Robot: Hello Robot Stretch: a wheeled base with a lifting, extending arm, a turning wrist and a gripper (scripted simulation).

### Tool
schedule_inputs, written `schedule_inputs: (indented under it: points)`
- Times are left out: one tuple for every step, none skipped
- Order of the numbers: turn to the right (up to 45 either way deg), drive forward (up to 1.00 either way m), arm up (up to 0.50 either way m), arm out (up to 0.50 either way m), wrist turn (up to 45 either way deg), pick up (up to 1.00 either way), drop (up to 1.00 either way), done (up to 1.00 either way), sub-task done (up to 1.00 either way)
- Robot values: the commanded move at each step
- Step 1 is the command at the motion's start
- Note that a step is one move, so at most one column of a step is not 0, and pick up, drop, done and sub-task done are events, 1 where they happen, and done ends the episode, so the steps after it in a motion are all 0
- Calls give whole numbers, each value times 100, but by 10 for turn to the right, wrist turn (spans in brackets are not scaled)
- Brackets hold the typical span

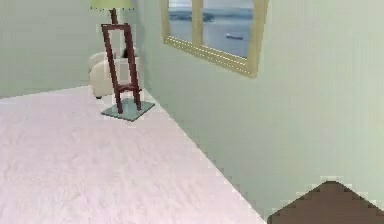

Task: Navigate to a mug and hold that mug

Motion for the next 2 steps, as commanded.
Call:
schedule_inputs:
  points:
    - [450,0,0,0,0,0,0,0,0]
    - [450,0,0,0,0,0,0,0,0]
